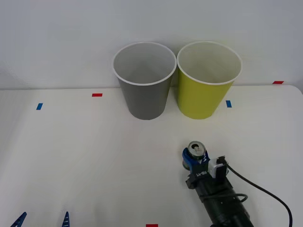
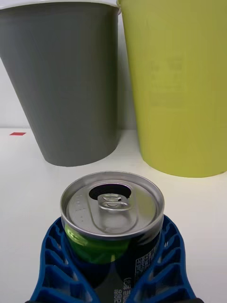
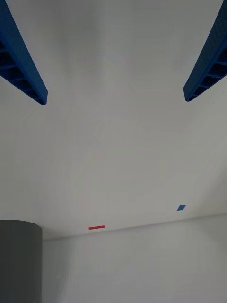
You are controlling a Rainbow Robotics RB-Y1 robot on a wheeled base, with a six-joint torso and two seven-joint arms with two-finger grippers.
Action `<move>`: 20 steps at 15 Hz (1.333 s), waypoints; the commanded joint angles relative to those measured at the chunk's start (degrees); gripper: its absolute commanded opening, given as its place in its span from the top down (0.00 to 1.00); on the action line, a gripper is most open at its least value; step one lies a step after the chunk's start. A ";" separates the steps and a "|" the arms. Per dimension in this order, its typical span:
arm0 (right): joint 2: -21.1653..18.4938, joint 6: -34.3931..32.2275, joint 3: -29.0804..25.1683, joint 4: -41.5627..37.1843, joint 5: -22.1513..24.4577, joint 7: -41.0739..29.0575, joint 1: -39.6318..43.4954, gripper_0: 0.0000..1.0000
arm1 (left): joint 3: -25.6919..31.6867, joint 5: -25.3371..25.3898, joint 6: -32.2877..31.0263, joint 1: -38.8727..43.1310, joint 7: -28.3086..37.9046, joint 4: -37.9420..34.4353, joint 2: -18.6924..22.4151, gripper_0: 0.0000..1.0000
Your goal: Put cans in the gray bin and PET bottles in the light green bin.
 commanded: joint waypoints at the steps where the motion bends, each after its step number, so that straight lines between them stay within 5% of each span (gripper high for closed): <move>1: -1.36 6.25 -0.36 -4.68 -0.06 -0.49 0.11 1.00 | 0.00 0.00 0.00 0.00 0.00 0.00 0.00 0.00; 12: -7.34 56.61 -2.73 -38.78 -1.56 -3.48 -3.76 1.00 | 0.00 0.00 0.00 0.00 0.00 0.00 0.00 0.00; 16: -11.29 59.51 -3.61 -41.50 -5.60 -8.31 -8.50 1.00 | 0.00 0.00 0.00 0.00 0.00 0.00 0.00 0.00; 20: -14.98 60.57 -6.51 -41.85 -16.85 -8.49 -14.92 1.00 | 0.00 0.00 0.00 0.00 0.00 0.00 0.00 0.00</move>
